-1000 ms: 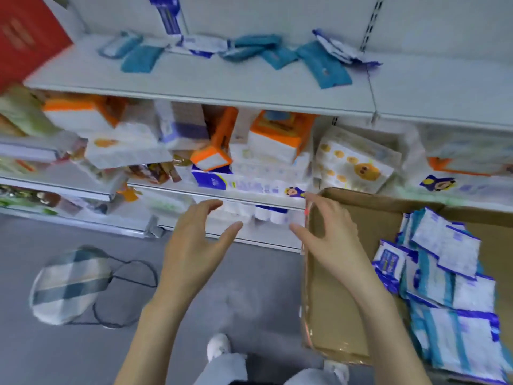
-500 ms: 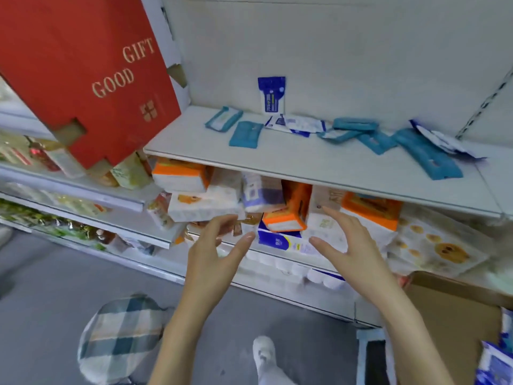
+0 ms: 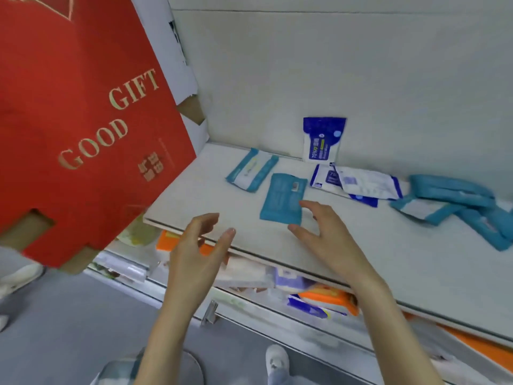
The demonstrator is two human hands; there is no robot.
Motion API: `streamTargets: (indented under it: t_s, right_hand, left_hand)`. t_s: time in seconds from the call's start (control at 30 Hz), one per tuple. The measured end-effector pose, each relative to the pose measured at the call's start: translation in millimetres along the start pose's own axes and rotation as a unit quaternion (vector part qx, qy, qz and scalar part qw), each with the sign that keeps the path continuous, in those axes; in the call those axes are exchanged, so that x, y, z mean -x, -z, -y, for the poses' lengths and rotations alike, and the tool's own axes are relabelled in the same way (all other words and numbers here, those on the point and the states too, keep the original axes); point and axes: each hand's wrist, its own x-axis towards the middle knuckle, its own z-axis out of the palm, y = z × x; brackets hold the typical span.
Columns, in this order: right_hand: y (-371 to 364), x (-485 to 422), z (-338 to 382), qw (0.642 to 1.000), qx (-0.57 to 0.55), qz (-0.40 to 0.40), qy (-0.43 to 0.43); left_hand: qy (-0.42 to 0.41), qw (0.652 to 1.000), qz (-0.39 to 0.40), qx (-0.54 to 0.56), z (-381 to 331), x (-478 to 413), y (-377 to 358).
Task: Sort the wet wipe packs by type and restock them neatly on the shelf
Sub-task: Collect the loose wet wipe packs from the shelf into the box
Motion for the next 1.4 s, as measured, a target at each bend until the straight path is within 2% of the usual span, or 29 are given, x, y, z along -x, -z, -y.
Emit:
streamTargets:
  t_s: [0.3,0.43,0.57,0.67,0.73,0.83,0.9,1.0,1.03,1.1,1.2,1.3,1.4]
  right_hand:
    - [-7.9,-87.8,-12.5,0.995,0.098,0.0,-0.029]
    - [-7.6,-106.4,-6.4,0.983,0.171,0.031,-0.049]
    - [-3.9,-116.4,6.5,0.981,0.161,0.049,-0.096]
    - [-2.3,-119.9,17.6,0.974,0.177,0.054,-0.134]
    - [1.1,-111.9,23.4,0.978,0.141,0.045,-0.147]
    - [25.8,-85.2,19.1,0.98,-0.06,0.025,-0.187]
    - [55.6,-66.8,9.4,0.958,-0.191,-0.045,-0.21]
    - [98.9,-55.9,-18.2,0.902,-0.295,-0.203,-0.242]
    - [108.0,-58.5,-28.8,0.89,-0.294,-0.239,-0.254]
    - [114.7,-70.4,-51.3,0.892,-0.224,-0.274,-0.281]
    - [109.7,-92.1,-72.5,0.921,-0.072,-0.233,-0.304]
    - [111.0,-105.0,-74.9,0.929,-0.042,-0.184,-0.319]
    - [119.6,-107.8,-72.4,0.926,-0.085,-0.173,-0.325]
  left_hand:
    - [0.019,0.997,0.05,-0.048,9.9,-115.6,-50.7]
    - [0.031,0.988,0.082,-0.128,17.7,-165.7,-77.9]
    - [0.054,0.965,0.095,-0.238,18.0,-201.6,-90.4]
    - [0.051,0.954,0.139,-0.261,18.5,-220.0,-96.7]
    - [0.077,0.95,0.193,-0.233,13.8,-231.6,-97.3]
    - [0.113,0.935,0.284,-0.181,-0.2,-239.7,-90.7]
    - [0.106,0.935,0.32,-0.113,-5.7,-236.7,-83.3]
    - [0.097,0.931,0.351,0.024,-24.3,-221.1,-82.1]
    - [0.092,0.93,0.353,0.042,-31.3,-214.9,-89.1]
    - [0.085,0.931,0.353,0.035,-42.7,-201.4,-113.6]
    - [0.098,0.926,0.362,0.035,-53.7,-178.8,-158.1]
    - [0.141,0.923,0.351,0.068,-64.4,-163.5,-185.6]
    - [0.158,0.922,0.344,0.073,-72.2,-160.5,-195.4]
